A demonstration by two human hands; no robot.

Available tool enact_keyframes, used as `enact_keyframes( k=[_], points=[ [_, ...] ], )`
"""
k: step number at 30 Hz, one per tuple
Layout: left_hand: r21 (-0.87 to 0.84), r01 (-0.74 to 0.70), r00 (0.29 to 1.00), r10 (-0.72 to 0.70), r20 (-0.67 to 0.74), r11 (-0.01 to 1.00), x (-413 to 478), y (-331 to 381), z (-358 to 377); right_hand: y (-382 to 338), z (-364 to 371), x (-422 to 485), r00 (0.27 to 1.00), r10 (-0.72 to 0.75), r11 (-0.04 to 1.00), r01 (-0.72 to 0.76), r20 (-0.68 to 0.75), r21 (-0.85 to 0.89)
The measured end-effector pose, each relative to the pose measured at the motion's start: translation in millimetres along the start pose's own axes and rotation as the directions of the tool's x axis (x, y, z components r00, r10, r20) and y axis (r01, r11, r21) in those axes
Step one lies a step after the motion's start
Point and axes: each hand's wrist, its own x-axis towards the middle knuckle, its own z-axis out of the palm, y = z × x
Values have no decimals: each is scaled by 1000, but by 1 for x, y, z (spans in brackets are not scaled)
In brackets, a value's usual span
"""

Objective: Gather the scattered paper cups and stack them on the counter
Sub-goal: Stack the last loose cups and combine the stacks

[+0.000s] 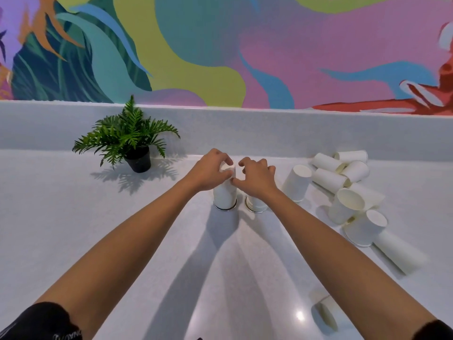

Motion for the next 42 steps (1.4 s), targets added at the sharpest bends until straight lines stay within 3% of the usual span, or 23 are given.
enact_keyframes(
  k=[6,9,13,16,20,24,30,36,38,40,42],
  points=[
    [-1,-146,972,143,-188,989,-13,34,22,27,-24,-30,994,2,998,-8,-108,-60],
    [-49,-227,964,217,-152,973,-23,57,44,57,-38,-57,994,57,991,-67,-92,-113],
    [-83,-256,967,256,1,963,-34,85,76,92,-54,-91,973,227,958,-213,52,-192],
    [-106,-270,946,284,156,957,-49,106,106,124,-56,-118,890,391,908,-332,235,-256],
    [-59,-200,832,201,517,978,-77,134,154,161,-50,-153,779,499,865,-420,379,-275],
    [-23,-153,736,130,665,988,-96,167,192,177,-51,-184,715,558,830,-484,421,-277],
    [40,-167,754,101,649,985,-100,183,219,190,-43,-197,671,597,761,-647,440,-47],
    [-25,-94,798,91,596,995,-71,170,213,197,-52,-184,774,526,715,-627,352,310],
    [-104,-49,832,98,546,993,-61,167,207,200,-57,-175,801,505,702,-598,322,387],
    [-288,69,870,84,487,955,-52,165,199,205,-64,-164,813,494,643,-580,307,501],
    [-543,232,896,40,442,807,-43,165,191,211,-72,-152,815,505,536,-554,284,637]
  ],
)
